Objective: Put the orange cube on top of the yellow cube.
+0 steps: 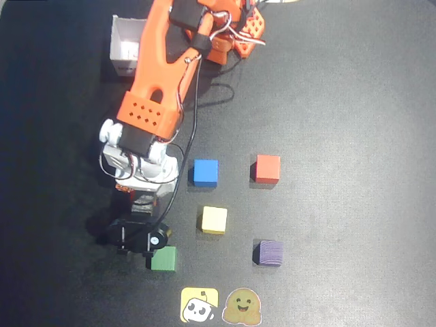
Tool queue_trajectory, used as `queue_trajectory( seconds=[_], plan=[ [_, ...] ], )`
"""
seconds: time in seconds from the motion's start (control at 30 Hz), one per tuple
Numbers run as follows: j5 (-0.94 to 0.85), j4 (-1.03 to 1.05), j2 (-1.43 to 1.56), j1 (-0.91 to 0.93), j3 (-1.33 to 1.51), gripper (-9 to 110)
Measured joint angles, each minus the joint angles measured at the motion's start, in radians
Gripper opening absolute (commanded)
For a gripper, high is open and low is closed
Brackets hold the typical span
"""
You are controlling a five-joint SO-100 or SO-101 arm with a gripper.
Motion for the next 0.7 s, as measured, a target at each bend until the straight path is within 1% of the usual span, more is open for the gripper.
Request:
queue_trajectory(
  seconds=[0.3, 0.47, 0.7],
  plan=[
    [0.000, -0.025, -0.014, 0.000, 0.000, 17],
    [0.000, -0.032, -0.020, 0.000, 0.000, 8],
    [0.000, -0.032, -0.028, 0.003, -0.015, 5]
  ],
)
